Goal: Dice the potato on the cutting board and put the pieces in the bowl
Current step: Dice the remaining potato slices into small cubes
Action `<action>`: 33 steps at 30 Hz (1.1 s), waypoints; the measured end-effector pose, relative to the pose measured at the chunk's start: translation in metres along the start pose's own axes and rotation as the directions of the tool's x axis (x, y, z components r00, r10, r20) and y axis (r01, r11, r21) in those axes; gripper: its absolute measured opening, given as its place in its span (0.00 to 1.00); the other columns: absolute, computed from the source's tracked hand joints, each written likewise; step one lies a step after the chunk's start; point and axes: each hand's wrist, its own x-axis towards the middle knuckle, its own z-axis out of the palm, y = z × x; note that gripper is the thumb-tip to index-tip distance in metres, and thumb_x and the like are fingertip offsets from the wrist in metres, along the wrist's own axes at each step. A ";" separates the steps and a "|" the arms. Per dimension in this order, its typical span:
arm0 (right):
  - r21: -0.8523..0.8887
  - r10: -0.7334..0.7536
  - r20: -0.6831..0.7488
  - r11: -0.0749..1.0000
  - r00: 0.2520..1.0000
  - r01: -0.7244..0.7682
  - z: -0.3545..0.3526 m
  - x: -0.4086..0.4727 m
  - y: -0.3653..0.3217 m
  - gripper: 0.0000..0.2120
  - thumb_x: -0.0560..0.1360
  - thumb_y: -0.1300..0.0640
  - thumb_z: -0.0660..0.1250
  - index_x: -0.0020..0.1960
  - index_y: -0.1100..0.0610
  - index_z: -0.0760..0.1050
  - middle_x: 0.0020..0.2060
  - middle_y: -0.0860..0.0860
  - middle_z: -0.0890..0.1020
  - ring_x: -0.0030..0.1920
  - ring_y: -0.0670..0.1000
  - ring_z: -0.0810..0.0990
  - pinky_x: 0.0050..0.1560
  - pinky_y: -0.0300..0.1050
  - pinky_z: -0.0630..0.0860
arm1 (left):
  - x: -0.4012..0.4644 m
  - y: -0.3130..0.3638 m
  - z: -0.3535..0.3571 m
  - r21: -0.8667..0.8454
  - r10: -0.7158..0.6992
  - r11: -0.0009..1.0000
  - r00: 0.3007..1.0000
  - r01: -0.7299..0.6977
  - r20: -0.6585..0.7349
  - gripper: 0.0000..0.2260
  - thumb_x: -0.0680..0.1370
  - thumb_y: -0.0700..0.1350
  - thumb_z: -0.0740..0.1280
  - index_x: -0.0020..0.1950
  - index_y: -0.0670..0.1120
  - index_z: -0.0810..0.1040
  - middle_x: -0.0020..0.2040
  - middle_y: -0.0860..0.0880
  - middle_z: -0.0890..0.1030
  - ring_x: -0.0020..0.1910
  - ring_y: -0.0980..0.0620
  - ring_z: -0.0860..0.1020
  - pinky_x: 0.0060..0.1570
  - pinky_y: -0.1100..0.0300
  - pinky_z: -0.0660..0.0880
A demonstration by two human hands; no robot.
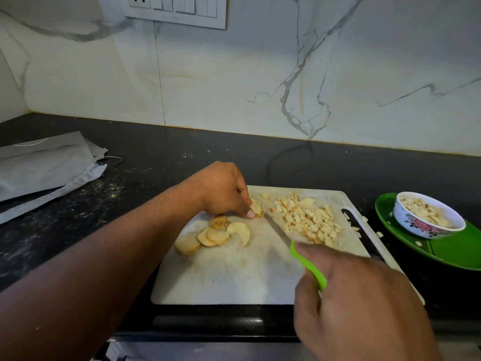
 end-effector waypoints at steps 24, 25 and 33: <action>0.038 0.015 -0.101 0.999 0.995 -0.011 0.028 0.040 -0.020 0.19 0.75 0.46 0.61 0.65 0.41 0.75 0.48 0.42 0.84 0.45 0.44 0.80 0.43 0.37 0.75 | -0.002 -0.006 -0.003 -0.021 0.018 1.000 1.000 -0.018 0.003 0.11 0.67 0.55 0.82 0.40 0.49 0.87 0.39 0.56 0.86 0.42 0.59 0.83 0.52 0.55 0.83; 0.050 0.014 -0.090 0.999 0.996 -0.010 0.031 0.042 -0.022 0.19 0.75 0.45 0.61 0.65 0.41 0.74 0.48 0.42 0.83 0.46 0.44 0.80 0.43 0.37 0.75 | -0.001 -0.007 -0.002 -0.026 0.015 1.000 1.000 -0.015 0.002 0.11 0.67 0.55 0.82 0.40 0.49 0.87 0.39 0.56 0.86 0.42 0.59 0.83 0.52 0.54 0.83; 0.054 -0.016 0.020 0.998 1.000 0.015 0.027 0.019 -0.008 0.23 0.77 0.44 0.57 0.72 0.37 0.63 0.52 0.41 0.81 0.51 0.44 0.78 0.50 0.35 0.73 | 0.005 -0.009 -0.003 -0.079 -0.016 0.997 1.000 0.018 0.022 0.12 0.66 0.54 0.83 0.38 0.48 0.86 0.36 0.54 0.85 0.41 0.58 0.83 0.48 0.58 0.81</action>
